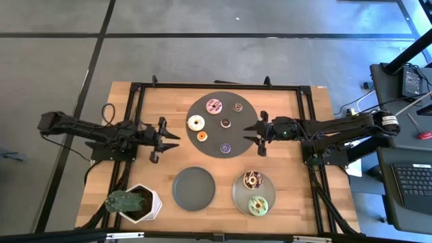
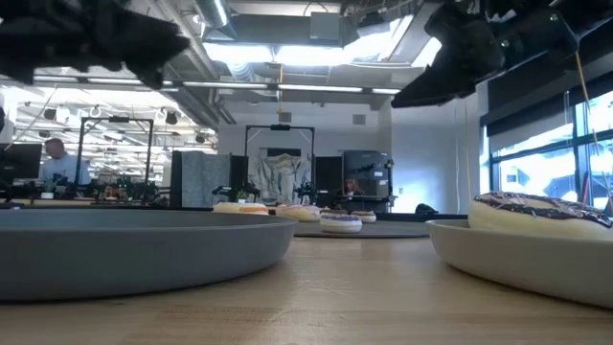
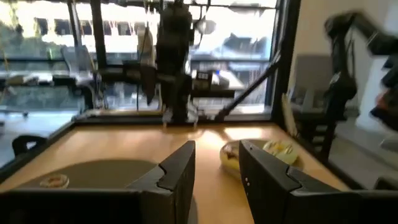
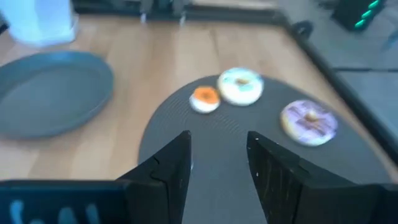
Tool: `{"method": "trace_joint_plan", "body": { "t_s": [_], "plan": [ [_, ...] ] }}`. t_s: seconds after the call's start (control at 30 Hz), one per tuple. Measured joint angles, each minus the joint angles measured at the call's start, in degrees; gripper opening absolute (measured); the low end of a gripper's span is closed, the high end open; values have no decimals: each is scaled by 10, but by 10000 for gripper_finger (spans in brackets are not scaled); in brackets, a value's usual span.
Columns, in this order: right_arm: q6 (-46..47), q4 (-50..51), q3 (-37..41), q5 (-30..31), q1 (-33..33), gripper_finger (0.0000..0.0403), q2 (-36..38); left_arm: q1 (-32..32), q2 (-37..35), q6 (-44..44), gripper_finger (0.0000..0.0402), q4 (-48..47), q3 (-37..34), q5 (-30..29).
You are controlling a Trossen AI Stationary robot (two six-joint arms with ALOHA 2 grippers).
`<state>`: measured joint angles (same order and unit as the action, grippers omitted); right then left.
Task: Pick & Place donuts
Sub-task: Put small orange donut on the black plate
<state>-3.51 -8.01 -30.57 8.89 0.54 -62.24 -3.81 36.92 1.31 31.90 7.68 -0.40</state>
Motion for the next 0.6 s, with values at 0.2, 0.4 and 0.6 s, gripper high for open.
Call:
{"method": "trace_joint_plan", "body": {
  "t_s": [0.2,0.4,0.6],
  "plan": [
    [0,-28,0,5,1,158,-17,-4,178,19,120,7,100,0],
    [3,-25,0,6,1,158,-42,-16,291,144,120,9,168,1],
    [34,-24,0,6,1,158,-78,-20,347,189,120,9,191,-4]
  ]
}}
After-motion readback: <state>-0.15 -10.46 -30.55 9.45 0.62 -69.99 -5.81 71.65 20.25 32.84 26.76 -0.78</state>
